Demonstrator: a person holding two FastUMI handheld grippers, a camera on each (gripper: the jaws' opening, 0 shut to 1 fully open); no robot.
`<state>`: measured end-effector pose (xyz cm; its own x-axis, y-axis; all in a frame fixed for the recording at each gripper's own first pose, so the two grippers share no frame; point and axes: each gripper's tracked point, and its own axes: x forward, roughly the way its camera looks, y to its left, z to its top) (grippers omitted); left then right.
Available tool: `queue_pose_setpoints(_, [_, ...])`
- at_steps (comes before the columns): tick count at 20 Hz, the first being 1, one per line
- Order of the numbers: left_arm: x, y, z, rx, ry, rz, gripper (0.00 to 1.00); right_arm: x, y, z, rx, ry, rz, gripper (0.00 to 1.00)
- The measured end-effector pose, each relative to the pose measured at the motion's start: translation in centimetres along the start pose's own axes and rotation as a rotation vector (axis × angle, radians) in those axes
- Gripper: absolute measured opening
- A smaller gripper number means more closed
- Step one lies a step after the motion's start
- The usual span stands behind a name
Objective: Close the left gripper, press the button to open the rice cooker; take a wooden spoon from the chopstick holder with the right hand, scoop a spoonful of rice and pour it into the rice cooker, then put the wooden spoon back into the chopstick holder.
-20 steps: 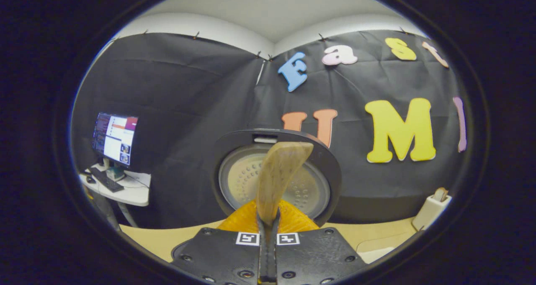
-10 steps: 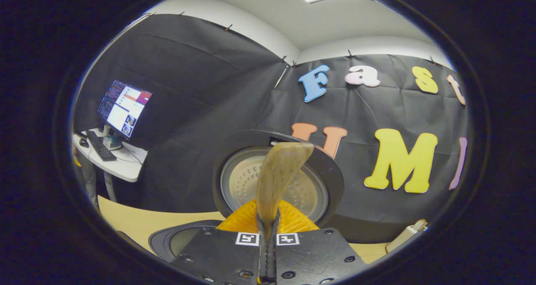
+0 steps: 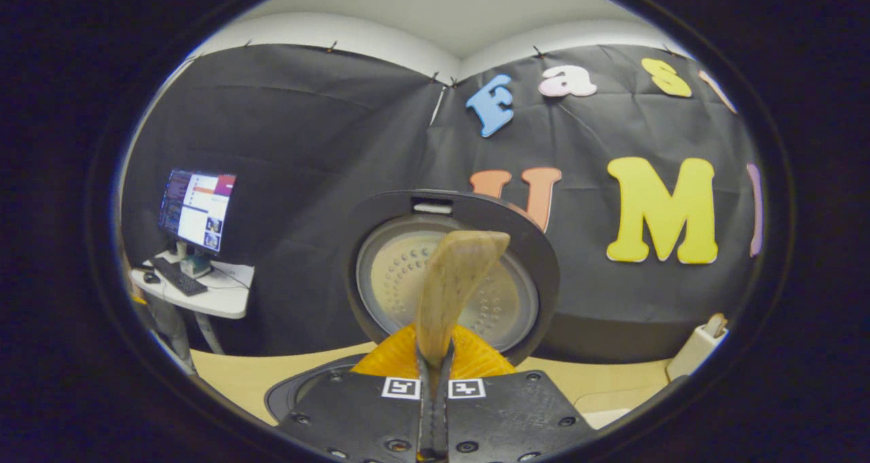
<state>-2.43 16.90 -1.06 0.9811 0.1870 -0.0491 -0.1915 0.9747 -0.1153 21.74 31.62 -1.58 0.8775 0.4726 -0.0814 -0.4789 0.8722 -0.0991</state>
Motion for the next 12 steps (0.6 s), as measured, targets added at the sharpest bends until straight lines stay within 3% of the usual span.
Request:
queue_pose_setpoints(6, [0.0,-0.4,0.2,0.004,-0.006,0.003,0.97,-1.4,-1.8,1.2,0.349,0.034,0.067,0.0])
queue_pose_setpoints(12, [-0.5,-2.1,0.8,0.039,-0.029,-0.028,0.96,-5.4,-5.2,1.1,0.516,0.039,0.066,0.0])
